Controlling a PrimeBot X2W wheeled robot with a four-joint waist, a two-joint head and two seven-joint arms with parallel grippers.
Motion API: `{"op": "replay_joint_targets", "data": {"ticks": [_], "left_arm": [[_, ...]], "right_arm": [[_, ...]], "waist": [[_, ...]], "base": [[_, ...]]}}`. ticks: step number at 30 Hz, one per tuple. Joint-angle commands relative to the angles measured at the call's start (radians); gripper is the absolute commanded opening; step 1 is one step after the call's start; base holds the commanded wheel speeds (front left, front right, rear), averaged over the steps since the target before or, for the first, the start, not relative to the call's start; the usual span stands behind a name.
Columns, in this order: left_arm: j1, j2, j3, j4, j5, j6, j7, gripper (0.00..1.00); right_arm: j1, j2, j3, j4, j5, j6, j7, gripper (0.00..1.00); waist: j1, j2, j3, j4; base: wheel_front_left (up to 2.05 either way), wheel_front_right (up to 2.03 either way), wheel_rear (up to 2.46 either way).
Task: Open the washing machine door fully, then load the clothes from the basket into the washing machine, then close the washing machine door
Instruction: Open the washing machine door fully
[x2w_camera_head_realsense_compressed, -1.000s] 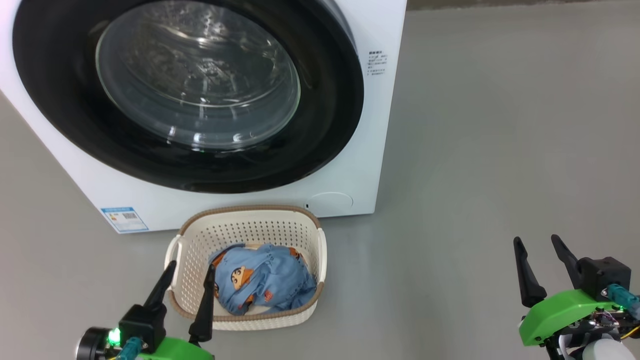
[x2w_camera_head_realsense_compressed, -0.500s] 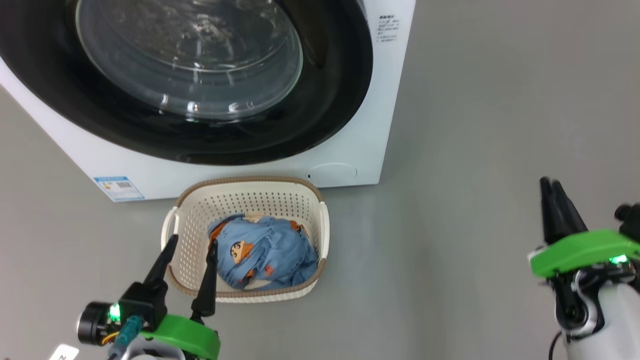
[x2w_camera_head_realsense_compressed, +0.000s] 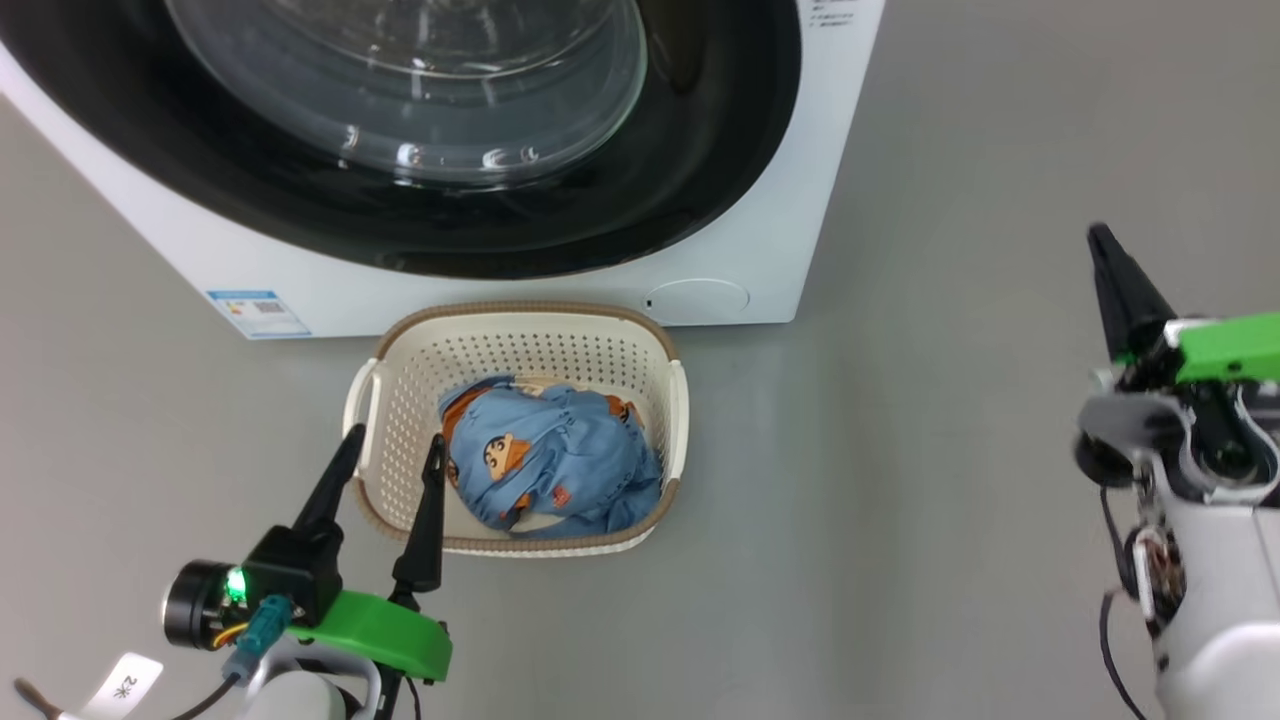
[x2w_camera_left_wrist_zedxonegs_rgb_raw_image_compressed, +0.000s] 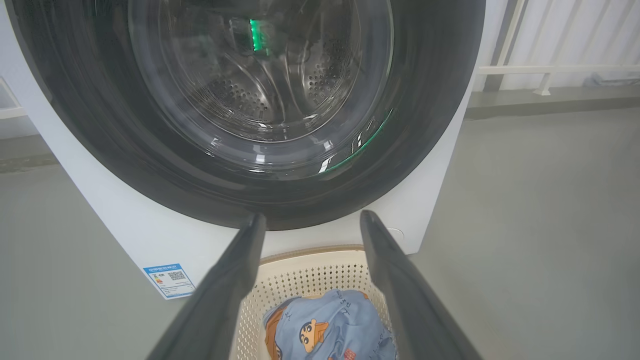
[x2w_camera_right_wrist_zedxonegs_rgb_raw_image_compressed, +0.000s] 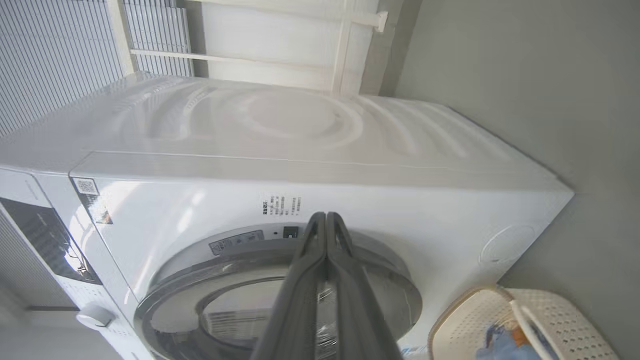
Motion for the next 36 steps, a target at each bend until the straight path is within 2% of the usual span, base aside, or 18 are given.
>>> {"op": "replay_joint_targets", "data": {"ticks": [1, 6, 12, 23, 36], "left_arm": [[-0.032, 0.012, 0.029, -0.028, 0.008, 0.004, -0.006, 1.0], [-0.039, 0.007, 0.027, -0.026, 0.009, 0.002, -0.006, 1.0], [-0.046, 0.0, 0.021, -0.028, 0.009, -0.001, -0.006, 1.0], [-0.079, -0.015, -0.005, -0.029, 0.003, -0.003, -0.006, 1.0], [-0.11, -0.023, -0.037, -0.033, -0.013, 0.001, -0.006, 1.0]], "right_arm": [[-0.059, 0.006, 0.018, 0.002, 0.061, 0.006, 0.032, 0.0], [-0.185, 0.006, 0.028, 0.138, 0.233, 0.006, 0.137, 0.0], [-0.34, 0.005, 0.04, 0.282, 0.317, 0.006, 0.209, 0.0], [-0.59, -0.032, 0.08, 0.444, 0.31, 0.006, 0.203, 0.0], [-0.761, -0.059, 0.155, 0.582, 0.234, 0.006, 0.189, 0.0]], "waist": [[-0.0001, 0.0, 0.014, 0.014], [-0.0001, 0.0, 0.033, 0.035], [-0.0001, 0.0, 0.059, 0.059], [-0.0001, 0.0, 0.115, 0.107], [-0.0001, 0.0, 0.164, 0.15]], "base": [[0.0, 0.0, 0.0], [0.0, 0.0, 0.0], [0.0, 0.0, 0.0], [0.0, 0.0, 0.0], [0.0, 0.0, 0.0]]}}
